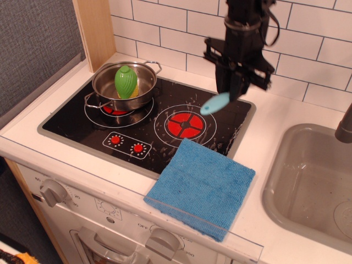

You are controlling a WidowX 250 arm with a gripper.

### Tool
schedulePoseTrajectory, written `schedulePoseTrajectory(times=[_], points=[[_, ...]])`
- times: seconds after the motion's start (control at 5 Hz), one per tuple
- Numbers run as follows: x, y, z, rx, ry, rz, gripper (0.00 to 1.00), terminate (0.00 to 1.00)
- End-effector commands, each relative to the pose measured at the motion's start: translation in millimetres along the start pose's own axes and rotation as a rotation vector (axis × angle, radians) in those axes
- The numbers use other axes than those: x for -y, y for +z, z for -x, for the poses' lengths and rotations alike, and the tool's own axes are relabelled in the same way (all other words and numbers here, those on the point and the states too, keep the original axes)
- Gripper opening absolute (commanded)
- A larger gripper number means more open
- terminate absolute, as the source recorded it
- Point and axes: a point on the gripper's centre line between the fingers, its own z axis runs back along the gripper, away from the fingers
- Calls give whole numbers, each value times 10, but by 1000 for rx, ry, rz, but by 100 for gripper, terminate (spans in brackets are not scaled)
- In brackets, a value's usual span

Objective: Move the brush to the pot

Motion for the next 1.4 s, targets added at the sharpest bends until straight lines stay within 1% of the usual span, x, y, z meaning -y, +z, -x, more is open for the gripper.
schedulePoseTrajectory(times=[0.0,0.2,0.4,0.6,0.8,1.0,1.2], points=[[-520,342,337,66,52,-102,0,0],[-863,377,697,35,103,-123,0,0],[-1170,421,1026,22,168,-145,0,0],[-1490,349,1295,-16,256,-155,0,0],[-1713,249,1468,-60,316,-165,0,0],[-1868,152,1633,-86,371,-172,0,0],[-1906,5,1684,-127,379,-176,0,0]])
